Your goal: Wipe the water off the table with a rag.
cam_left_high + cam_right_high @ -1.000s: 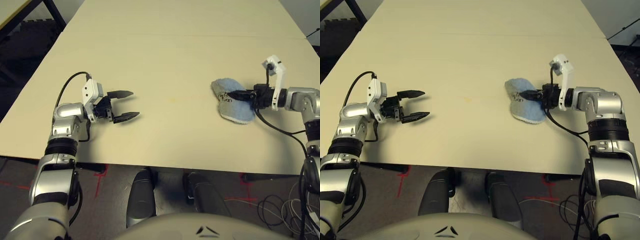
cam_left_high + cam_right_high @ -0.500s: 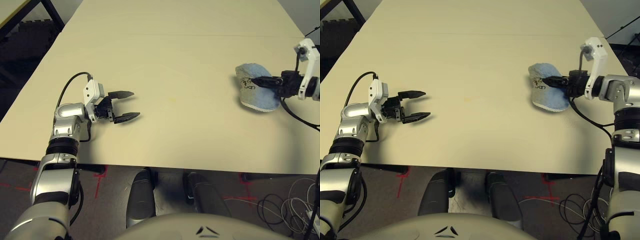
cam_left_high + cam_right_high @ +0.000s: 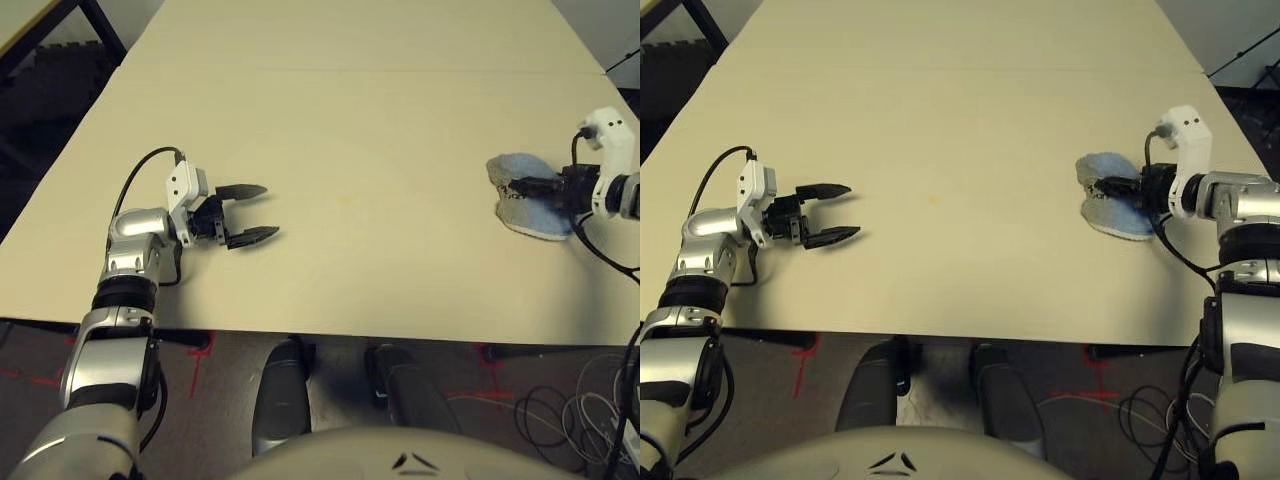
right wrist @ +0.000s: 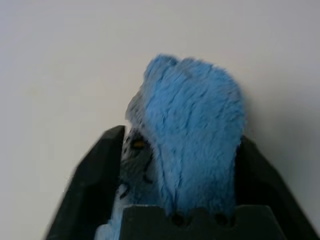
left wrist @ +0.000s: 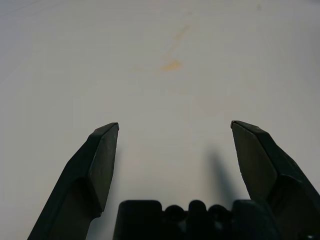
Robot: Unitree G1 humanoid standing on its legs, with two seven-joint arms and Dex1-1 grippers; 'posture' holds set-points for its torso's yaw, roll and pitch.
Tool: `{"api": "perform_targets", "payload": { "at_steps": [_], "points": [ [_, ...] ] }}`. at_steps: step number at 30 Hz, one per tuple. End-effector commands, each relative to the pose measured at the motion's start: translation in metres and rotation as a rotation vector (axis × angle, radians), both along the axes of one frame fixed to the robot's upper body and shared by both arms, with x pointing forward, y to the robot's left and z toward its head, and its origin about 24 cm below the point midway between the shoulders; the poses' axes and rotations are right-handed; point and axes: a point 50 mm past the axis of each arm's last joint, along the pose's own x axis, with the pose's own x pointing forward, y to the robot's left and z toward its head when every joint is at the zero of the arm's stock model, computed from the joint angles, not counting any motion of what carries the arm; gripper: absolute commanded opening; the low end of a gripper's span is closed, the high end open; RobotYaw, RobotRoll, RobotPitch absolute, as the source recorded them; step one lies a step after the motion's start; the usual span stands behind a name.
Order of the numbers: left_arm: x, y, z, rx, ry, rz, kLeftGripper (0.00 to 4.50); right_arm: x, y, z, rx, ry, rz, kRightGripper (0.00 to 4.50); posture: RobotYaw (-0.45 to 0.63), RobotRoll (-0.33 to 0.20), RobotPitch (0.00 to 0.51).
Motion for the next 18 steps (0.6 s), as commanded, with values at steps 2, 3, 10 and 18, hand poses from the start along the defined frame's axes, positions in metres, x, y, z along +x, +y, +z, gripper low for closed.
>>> {"api": "perform_targets", "payload": {
  "at_steps": [2,3,10,18],
  "points": [
    [0.004,0.003,0.009,-0.014,-0.013,0.029,4.5,-0.009,-0.023,0.019,-0.095,-0.035,-0.049,4.47,0.09,0.0,0.164],
    [0.005,0.004,0.009,-0.017,-0.014,0.032,4.5,-0.01,-0.025,0.021,-0.103,-0.038,-0.054,4.47,0.09,0.0,0.164],
    [0.022,0.01,0.03,-0.17,-0.083,0.231,4.5,-0.011,-0.04,0.038,-0.162,-0.198,-0.104,4.47,0.09,0.0,0.151],
    [0.043,0.049,0.052,-0.346,-0.134,0.718,4.5,-0.002,-0.033,0.034,-0.077,-0.45,-0.174,4.47,0.13,0.0,0.15]
  ]
}}
